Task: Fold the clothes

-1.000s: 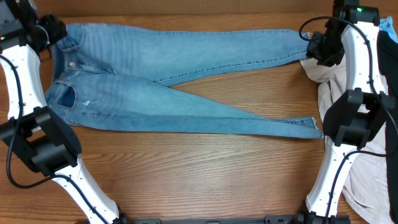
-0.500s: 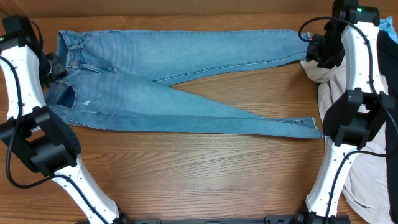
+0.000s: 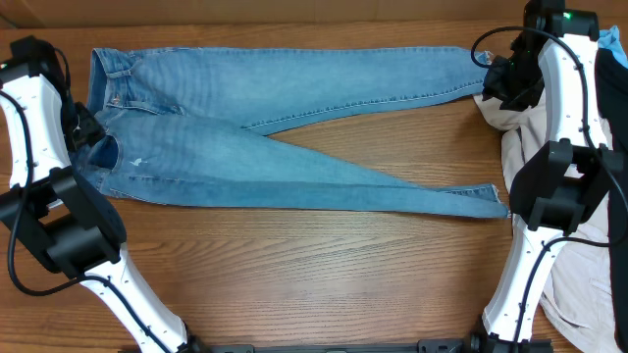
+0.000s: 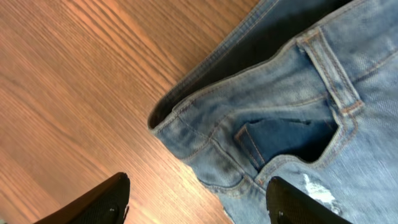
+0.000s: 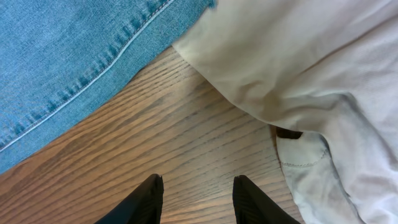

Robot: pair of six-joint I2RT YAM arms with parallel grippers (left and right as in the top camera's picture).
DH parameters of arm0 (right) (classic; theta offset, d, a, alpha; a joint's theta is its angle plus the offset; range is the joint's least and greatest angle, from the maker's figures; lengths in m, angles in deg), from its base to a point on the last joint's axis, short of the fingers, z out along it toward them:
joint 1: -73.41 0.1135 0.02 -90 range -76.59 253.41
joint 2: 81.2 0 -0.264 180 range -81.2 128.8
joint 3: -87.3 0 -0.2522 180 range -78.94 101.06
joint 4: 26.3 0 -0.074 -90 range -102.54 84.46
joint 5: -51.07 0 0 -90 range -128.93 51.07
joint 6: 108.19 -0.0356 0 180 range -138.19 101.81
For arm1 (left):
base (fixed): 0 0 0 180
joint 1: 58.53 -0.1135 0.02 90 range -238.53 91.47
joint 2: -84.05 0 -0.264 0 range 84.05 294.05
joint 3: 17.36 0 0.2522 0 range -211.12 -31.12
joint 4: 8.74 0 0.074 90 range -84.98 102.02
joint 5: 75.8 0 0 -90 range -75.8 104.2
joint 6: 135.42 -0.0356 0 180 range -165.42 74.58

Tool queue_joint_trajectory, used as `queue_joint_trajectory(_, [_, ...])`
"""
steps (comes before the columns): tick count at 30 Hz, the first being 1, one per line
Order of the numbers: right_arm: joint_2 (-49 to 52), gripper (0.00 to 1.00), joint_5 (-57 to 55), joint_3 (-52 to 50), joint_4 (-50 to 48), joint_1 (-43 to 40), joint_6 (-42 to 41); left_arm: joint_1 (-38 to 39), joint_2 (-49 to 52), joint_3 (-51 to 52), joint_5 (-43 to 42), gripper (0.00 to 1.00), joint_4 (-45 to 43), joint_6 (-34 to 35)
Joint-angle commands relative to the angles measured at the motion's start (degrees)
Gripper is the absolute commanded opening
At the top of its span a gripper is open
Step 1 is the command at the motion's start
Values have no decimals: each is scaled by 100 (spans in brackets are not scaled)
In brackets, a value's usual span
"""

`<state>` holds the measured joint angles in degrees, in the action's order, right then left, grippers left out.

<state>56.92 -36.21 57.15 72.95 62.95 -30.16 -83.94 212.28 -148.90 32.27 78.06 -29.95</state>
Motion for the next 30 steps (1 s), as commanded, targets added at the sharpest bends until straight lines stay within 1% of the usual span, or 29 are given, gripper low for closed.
queue_joint_trajectory(1, [-68,40,-7,-4,-9,-17,20,-90,-7,332,118,73,-332,-138])
queue_joint_trajectory(3, [-68,40,-7,-7,-7,-17,20,-90,-7,557,20,71,-614,-380])
queue_joint_trajectory(7, [-68,40,-9,-4,7,-17,20,-85,-7,990,-9,69,-927,-391])
queue_joint_trajectory(8, [-68,41,-9,-4,4,-17,20,-83,-7,1060,-7,65,-925,-391])
queue_joint_trajectory(9, [-68,40,-9,-4,4,-17,20,-83,-7,1126,11,59,-909,-389])
queue_joint_trajectory(11, [-68,40,-9,-4,15,-17,22,-92,-7,1231,92,45,-761,-326])
queue_joint_trajectory(12, [-68,40,-9,-4,20,-17,22,-105,-7,1290,160,43,-697,-240])
queue_joint_trajectory(16, [-68,41,-9,-7,33,-17,22,-197,-7,1707,398,45,-494,133])
queue_joint_trajectory(21, [-68,40,-7,-7,63,-17,22,-404,-7,2341,398,46,-535,302])
queue_joint_trajectory(23, [-68,41,-7,-4,105,-17,22,-514,-7,2516,393,44,-507,341])
queue_joint_trajectory(25, [-68,40,-7,-7,166,-17,22,-627,-7,2575,376,36,-352,531])
queue_joint_trajectory(29, [-68,40,-11,-7,415,-17,-7,-839,-17,2583,66,25,-42,599])
queue_joint_trajectory(30, [-68,40,-13,-7,487,-17,-22,-879,-20,2579,-22,24,-11,599])
